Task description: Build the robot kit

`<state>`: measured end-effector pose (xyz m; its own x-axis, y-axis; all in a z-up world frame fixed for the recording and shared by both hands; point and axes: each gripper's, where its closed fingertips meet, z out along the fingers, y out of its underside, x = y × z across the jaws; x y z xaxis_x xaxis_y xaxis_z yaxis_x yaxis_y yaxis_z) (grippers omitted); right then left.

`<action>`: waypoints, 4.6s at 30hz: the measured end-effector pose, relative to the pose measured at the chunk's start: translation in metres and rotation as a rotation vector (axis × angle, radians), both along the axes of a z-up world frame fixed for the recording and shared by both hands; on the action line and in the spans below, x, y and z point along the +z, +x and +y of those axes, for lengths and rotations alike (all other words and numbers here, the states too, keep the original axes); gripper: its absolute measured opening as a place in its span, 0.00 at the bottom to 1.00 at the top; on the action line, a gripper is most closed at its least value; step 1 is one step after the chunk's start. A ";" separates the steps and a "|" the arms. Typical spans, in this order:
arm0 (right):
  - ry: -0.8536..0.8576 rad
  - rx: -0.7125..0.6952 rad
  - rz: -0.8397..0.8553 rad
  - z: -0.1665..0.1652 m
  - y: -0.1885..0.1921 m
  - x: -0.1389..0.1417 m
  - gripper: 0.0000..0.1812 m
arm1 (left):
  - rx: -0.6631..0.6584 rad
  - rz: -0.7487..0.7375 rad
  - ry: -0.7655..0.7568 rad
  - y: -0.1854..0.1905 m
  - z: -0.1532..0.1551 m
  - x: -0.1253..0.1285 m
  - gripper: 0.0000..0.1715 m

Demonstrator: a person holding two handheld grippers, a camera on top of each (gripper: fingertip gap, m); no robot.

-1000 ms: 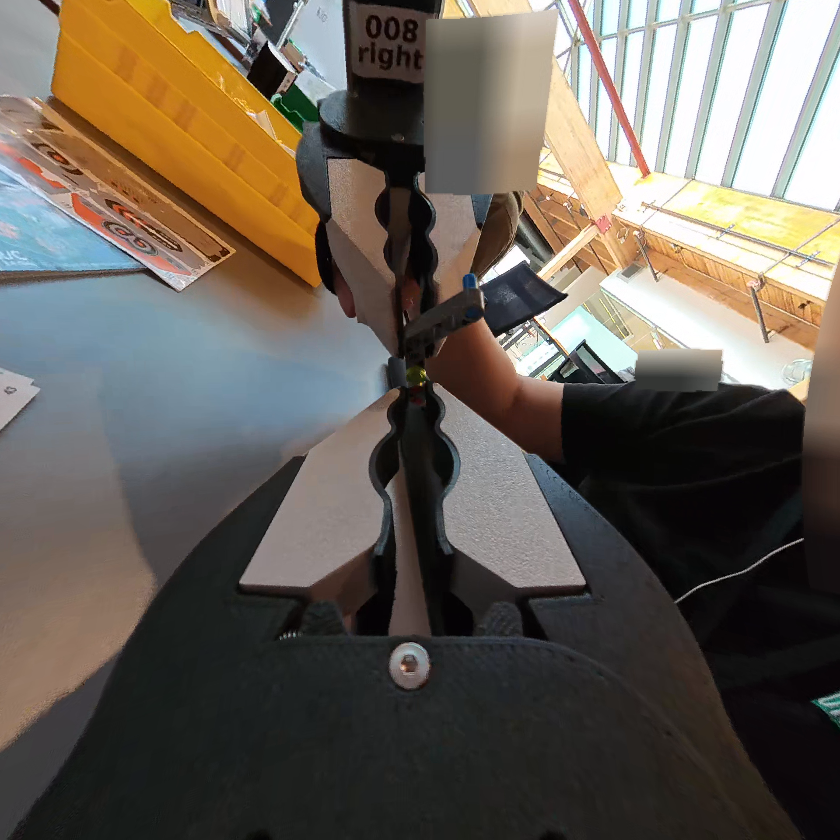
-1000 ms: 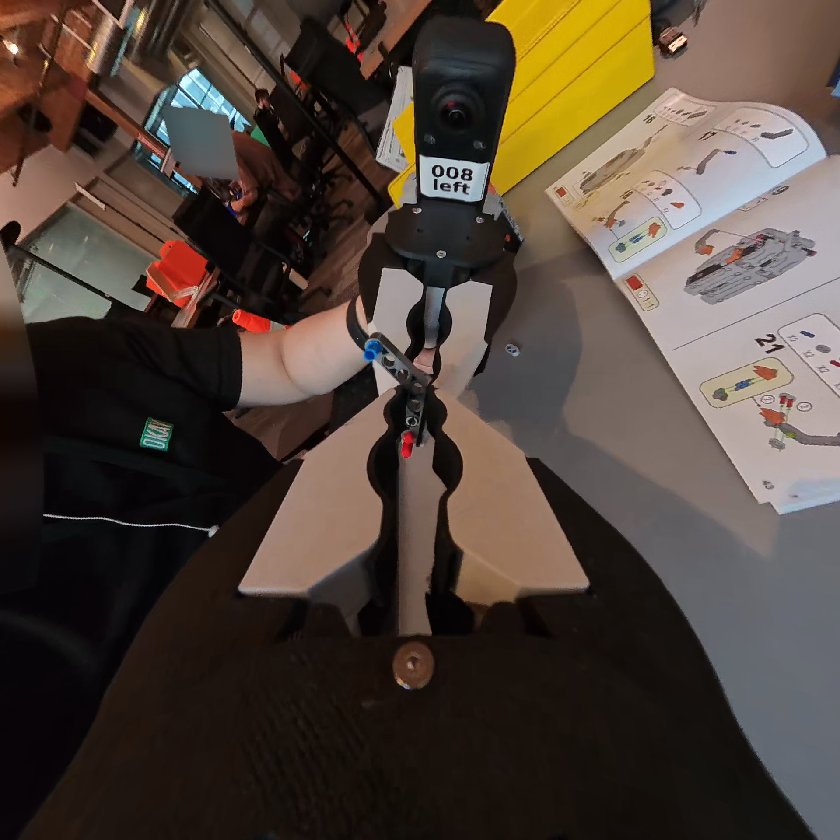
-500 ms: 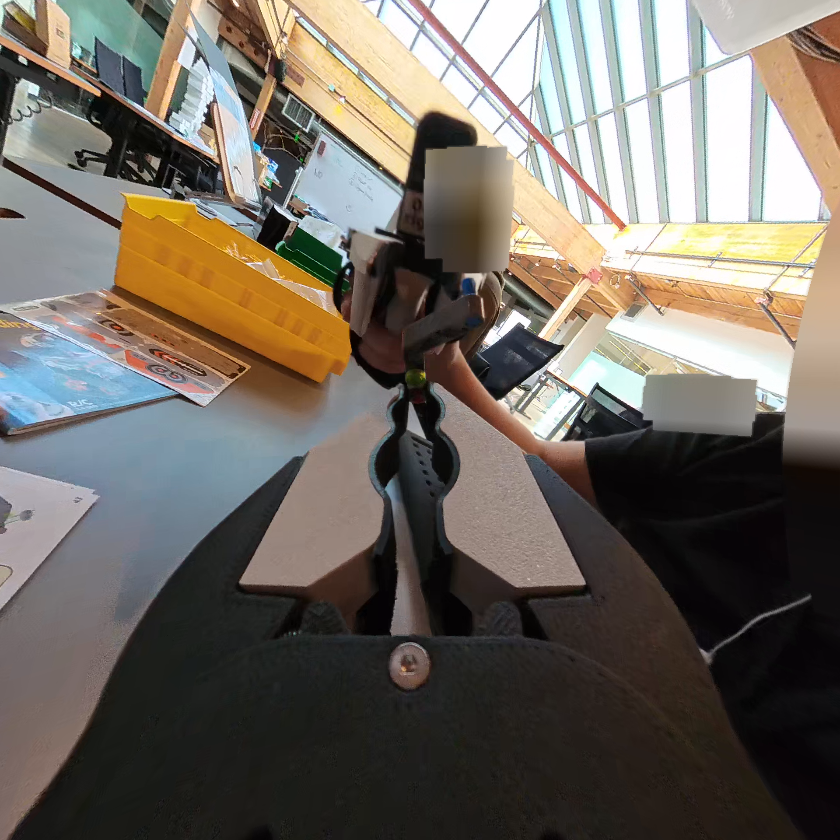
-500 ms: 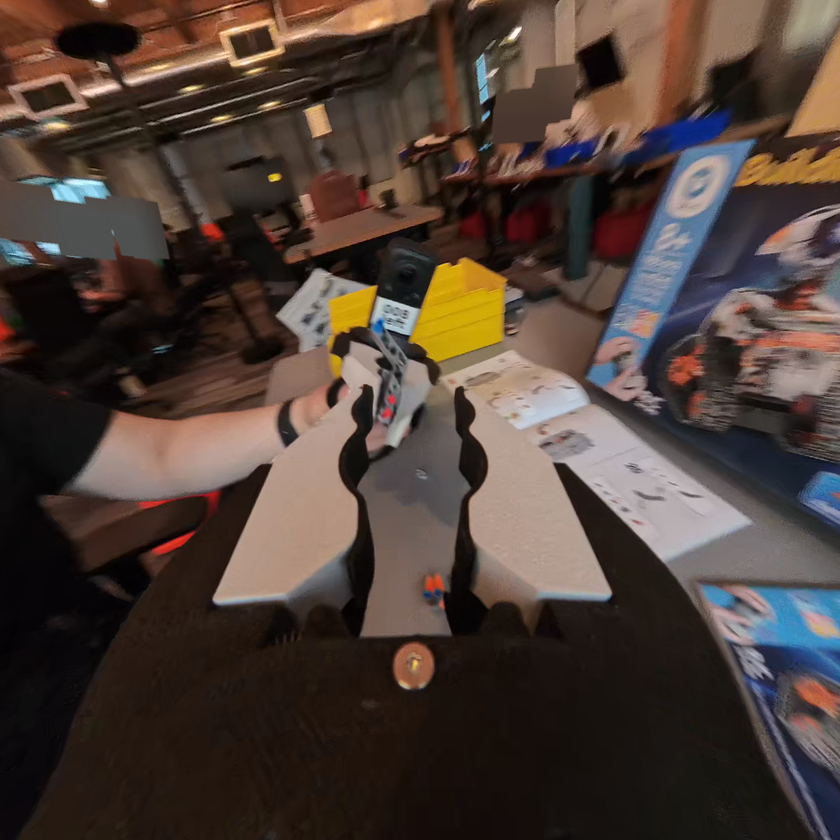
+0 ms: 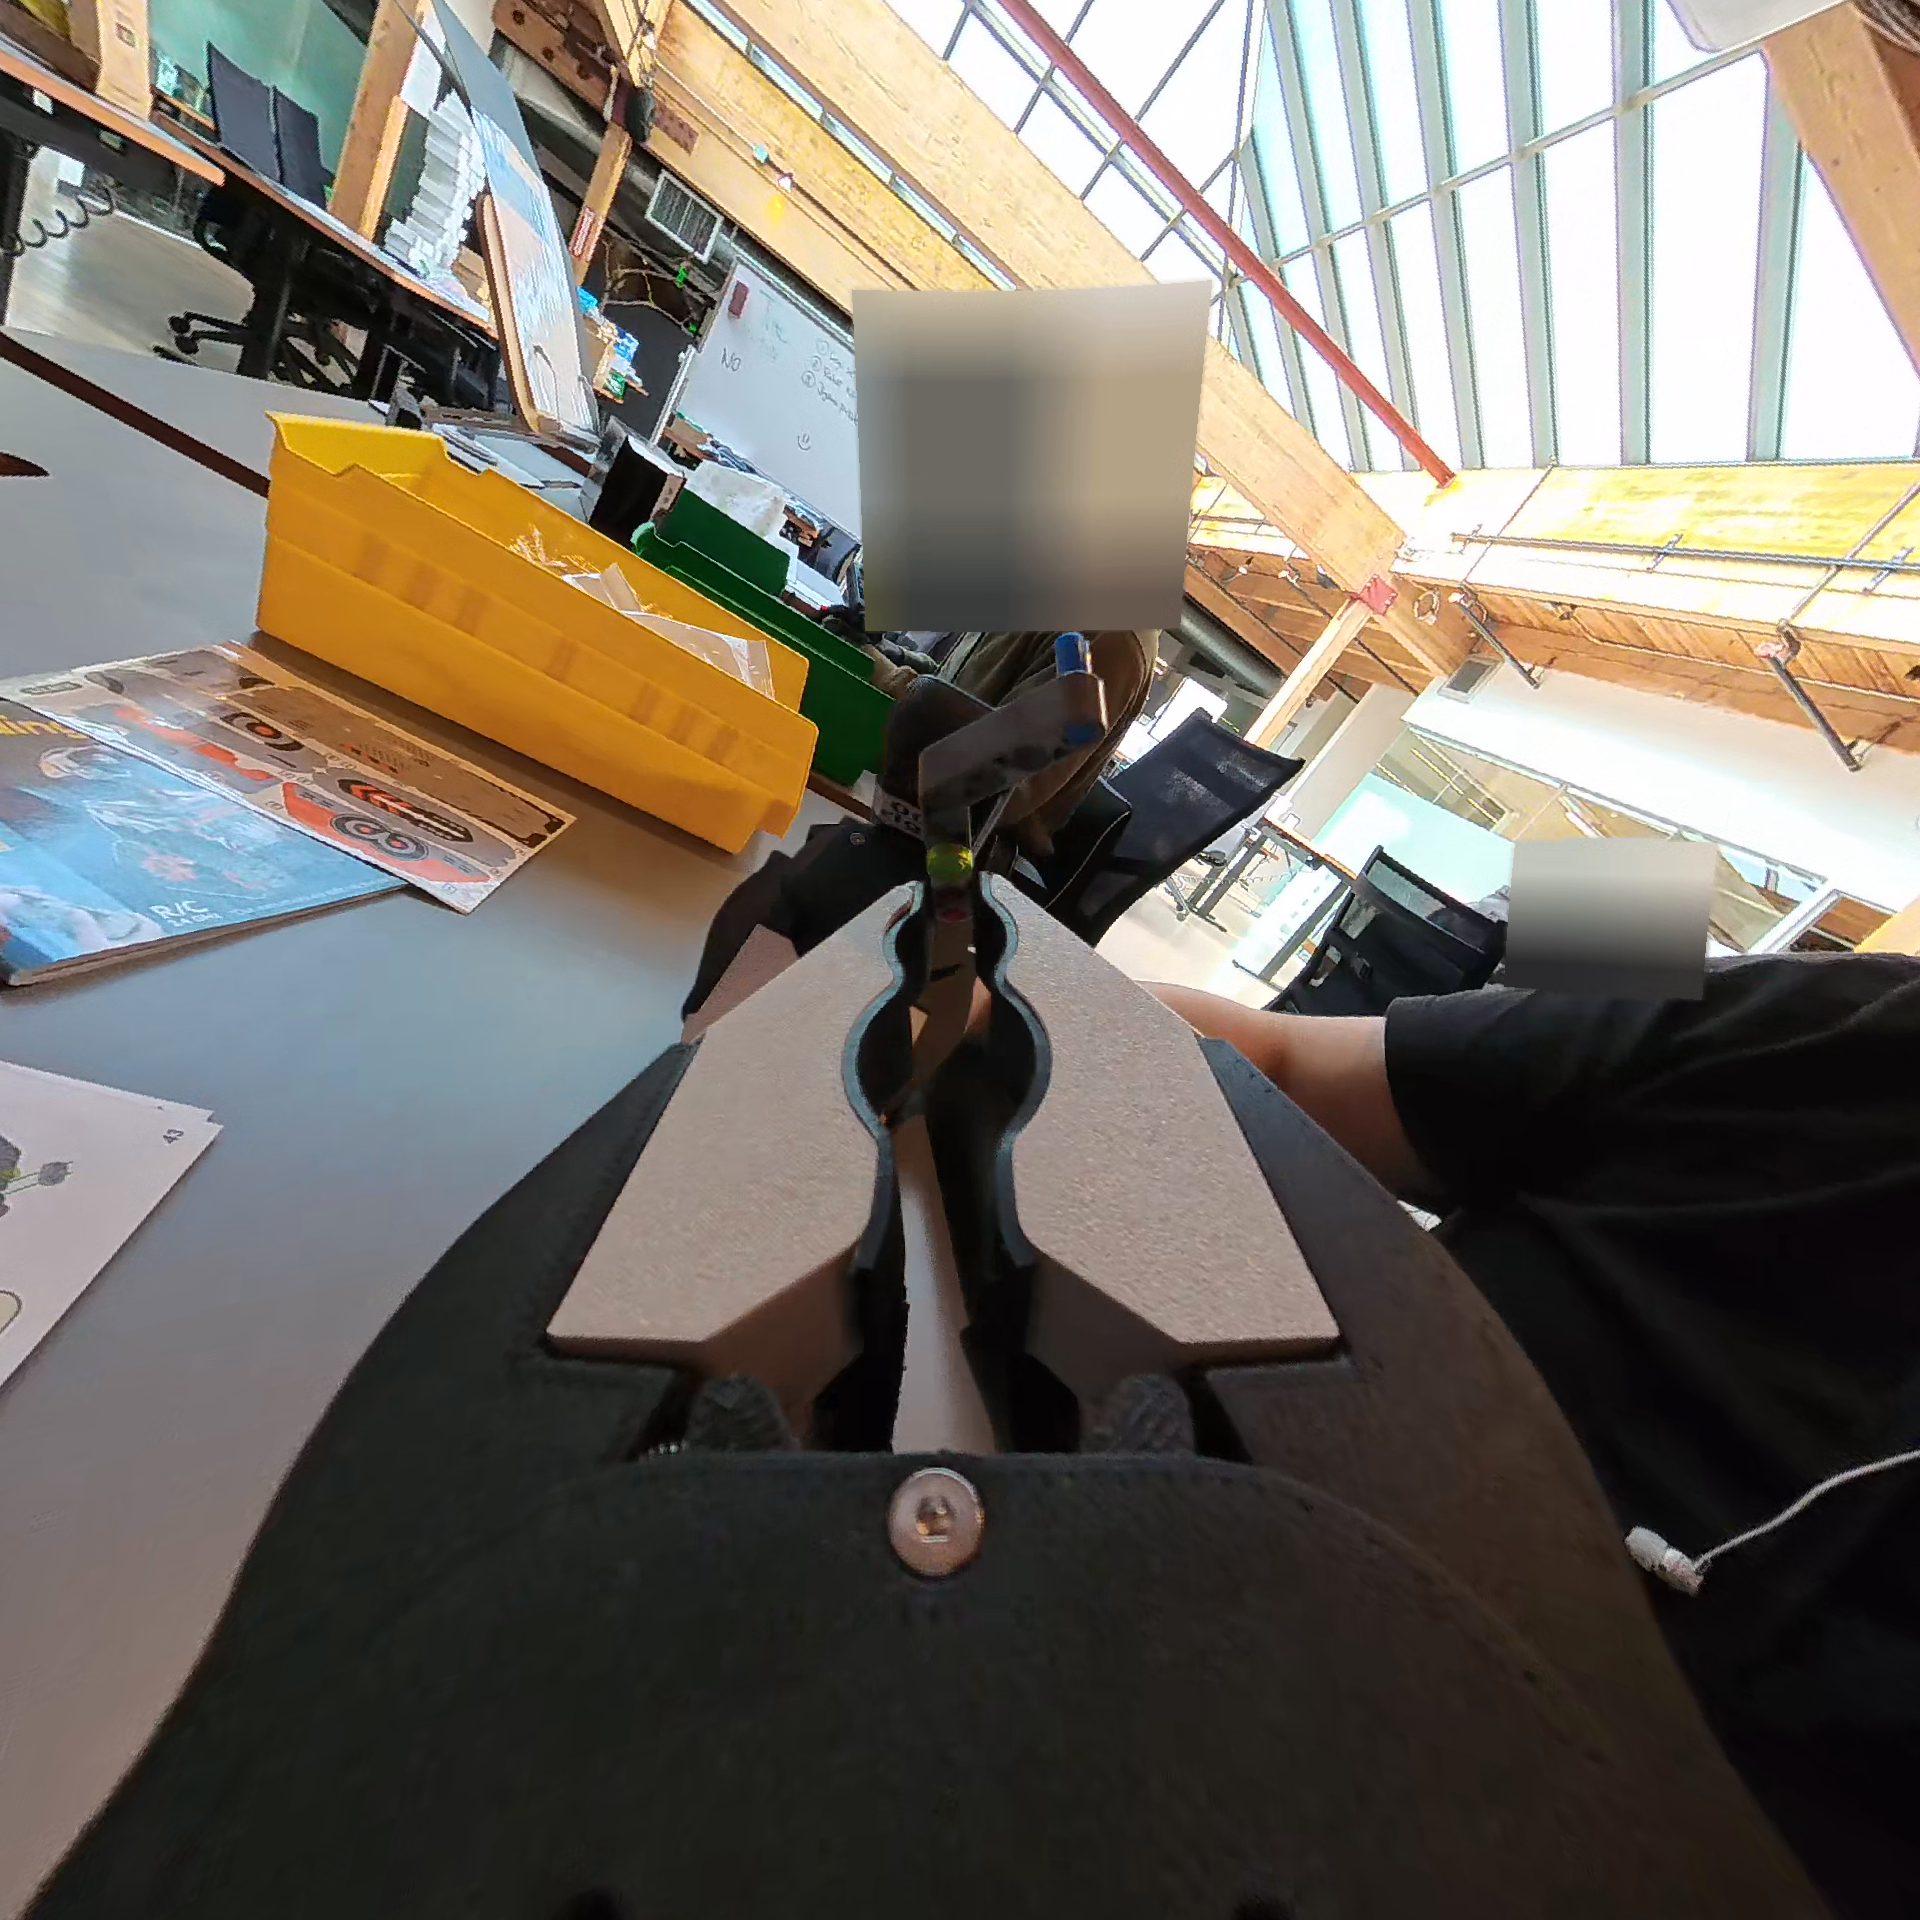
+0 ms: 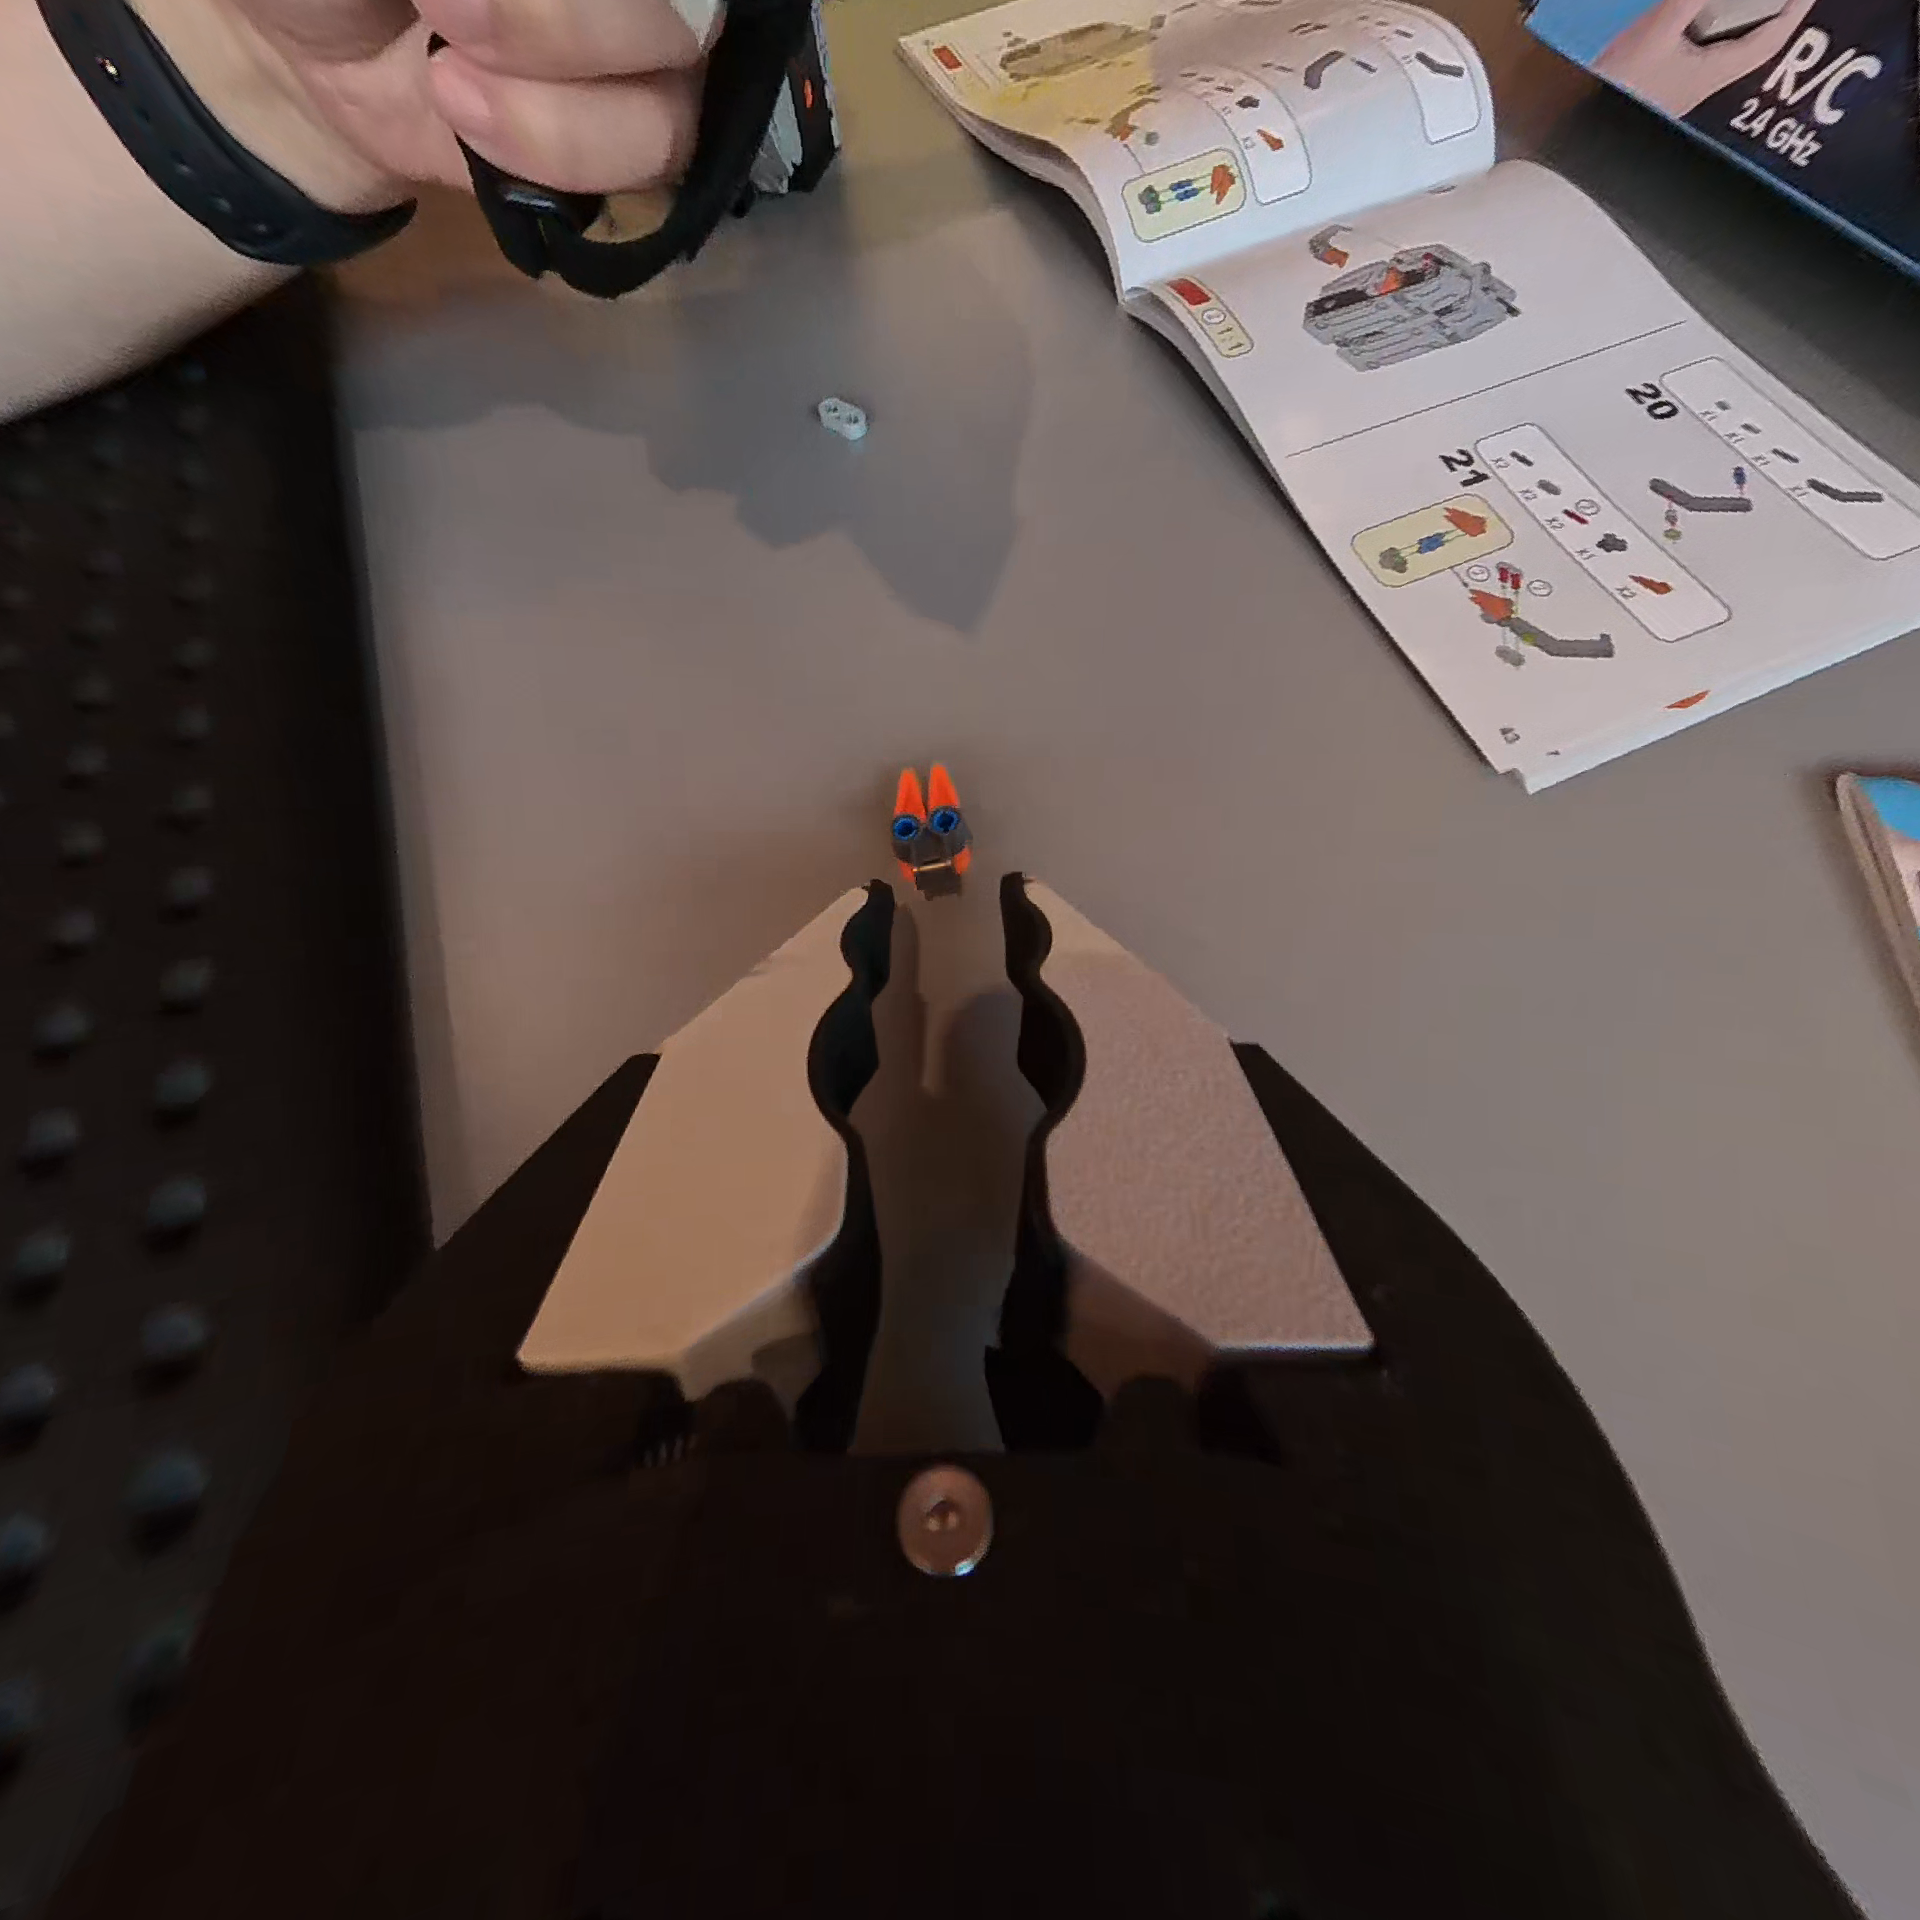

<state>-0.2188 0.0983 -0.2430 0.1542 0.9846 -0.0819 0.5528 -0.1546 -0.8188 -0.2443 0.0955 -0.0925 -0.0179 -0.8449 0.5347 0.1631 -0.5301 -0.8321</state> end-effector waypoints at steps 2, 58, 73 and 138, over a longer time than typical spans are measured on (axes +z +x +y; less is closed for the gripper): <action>0.006 0.014 0.005 0.000 -0.004 0.001 0.11 | -0.007 0.001 -0.006 0.000 0.000 -0.001 0.03; -0.179 0.199 -0.001 -0.007 0.095 0.027 0.22 | -0.086 0.091 -0.043 0.008 -0.011 -0.013 0.03; -0.170 0.334 -0.184 -0.022 0.098 -0.010 0.05 | -0.091 0.140 -0.077 0.011 -0.008 -0.028 0.03; 0.235 -0.549 -0.050 0.039 0.012 0.033 0.09 | 0.101 0.315 -0.388 0.025 0.031 -0.108 0.03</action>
<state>-0.2067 0.1375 -0.2104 0.6436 0.7507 0.1487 0.4817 -0.2463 -0.8410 -0.2195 0.1261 -0.2007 0.2663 -0.5718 0.7760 0.0026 -0.8046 -0.5938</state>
